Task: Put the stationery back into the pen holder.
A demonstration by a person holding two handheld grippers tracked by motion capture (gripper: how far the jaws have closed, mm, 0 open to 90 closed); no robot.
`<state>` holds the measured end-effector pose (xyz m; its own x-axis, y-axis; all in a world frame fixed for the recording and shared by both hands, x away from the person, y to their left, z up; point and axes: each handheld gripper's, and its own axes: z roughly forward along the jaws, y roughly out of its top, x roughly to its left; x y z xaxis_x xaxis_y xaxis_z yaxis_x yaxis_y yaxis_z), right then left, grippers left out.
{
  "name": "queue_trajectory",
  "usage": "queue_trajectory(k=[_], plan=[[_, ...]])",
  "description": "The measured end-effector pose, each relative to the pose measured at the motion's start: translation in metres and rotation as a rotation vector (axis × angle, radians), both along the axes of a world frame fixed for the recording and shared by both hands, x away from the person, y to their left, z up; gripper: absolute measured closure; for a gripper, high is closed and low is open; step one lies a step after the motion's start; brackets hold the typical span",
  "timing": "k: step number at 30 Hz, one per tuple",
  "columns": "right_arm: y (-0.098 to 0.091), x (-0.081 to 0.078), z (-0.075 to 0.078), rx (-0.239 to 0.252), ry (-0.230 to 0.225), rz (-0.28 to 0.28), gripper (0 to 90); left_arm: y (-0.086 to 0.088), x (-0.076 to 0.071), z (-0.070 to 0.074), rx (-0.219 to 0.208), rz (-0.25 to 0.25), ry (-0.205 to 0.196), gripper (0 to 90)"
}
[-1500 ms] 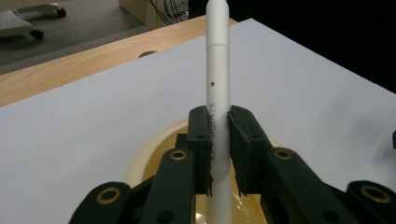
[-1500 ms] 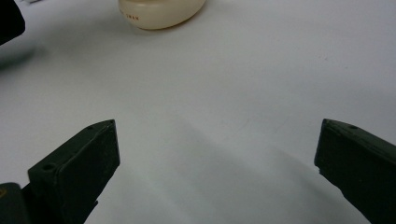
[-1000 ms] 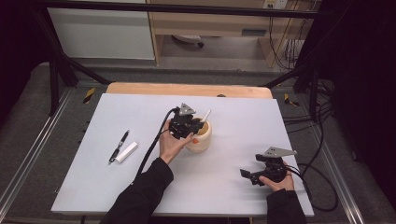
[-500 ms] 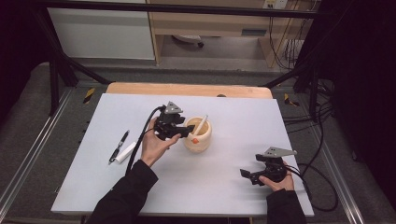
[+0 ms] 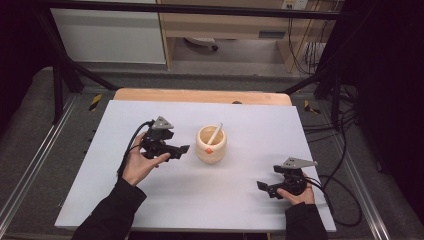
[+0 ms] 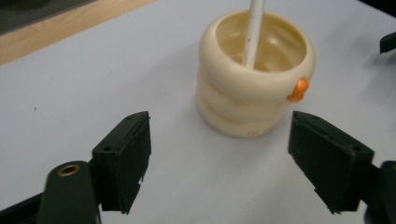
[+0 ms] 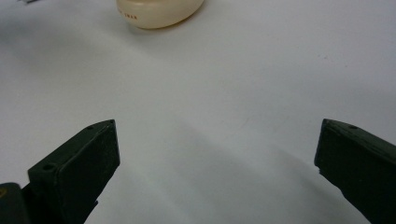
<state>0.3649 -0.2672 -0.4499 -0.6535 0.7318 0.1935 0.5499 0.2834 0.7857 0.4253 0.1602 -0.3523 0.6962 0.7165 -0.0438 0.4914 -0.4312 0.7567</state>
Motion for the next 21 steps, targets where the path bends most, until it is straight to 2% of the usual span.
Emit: queue_trajectory(k=[4,12,21], plan=[[0.000,0.000,-0.001,-0.004,0.000,-0.002,0.9,0.016,-0.006,-0.006,-0.005,0.009,0.012,17.8],[0.001,0.000,-0.001,-0.007,0.004,-0.002,0.8,0.041,-0.016,-0.018,0.035,0.026,0.024,13.5],[0.001,0.000,-0.002,-0.015,0.005,-0.003,0.8,0.062,-0.026,-0.032,0.073,0.034,0.034,5.7]])
